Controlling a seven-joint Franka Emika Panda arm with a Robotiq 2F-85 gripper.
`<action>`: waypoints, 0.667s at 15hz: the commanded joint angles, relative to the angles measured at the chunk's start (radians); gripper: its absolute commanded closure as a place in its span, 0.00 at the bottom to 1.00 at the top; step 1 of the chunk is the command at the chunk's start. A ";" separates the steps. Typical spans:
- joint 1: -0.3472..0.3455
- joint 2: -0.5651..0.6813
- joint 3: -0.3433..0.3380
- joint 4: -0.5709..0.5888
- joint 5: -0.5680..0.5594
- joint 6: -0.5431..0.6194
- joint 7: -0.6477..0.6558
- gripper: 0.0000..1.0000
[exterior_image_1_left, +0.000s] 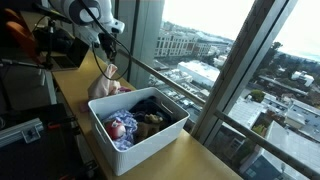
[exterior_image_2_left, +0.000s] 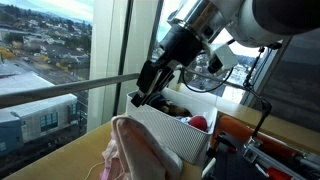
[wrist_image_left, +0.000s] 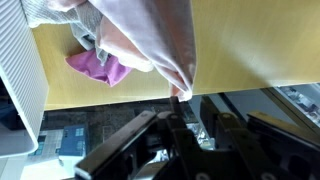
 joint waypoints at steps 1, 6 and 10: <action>-0.019 0.019 -0.013 0.080 -0.007 -0.037 0.001 0.41; -0.096 0.016 -0.067 0.120 0.005 -0.061 -0.033 0.05; -0.167 0.043 -0.140 0.075 -0.025 -0.038 -0.055 0.00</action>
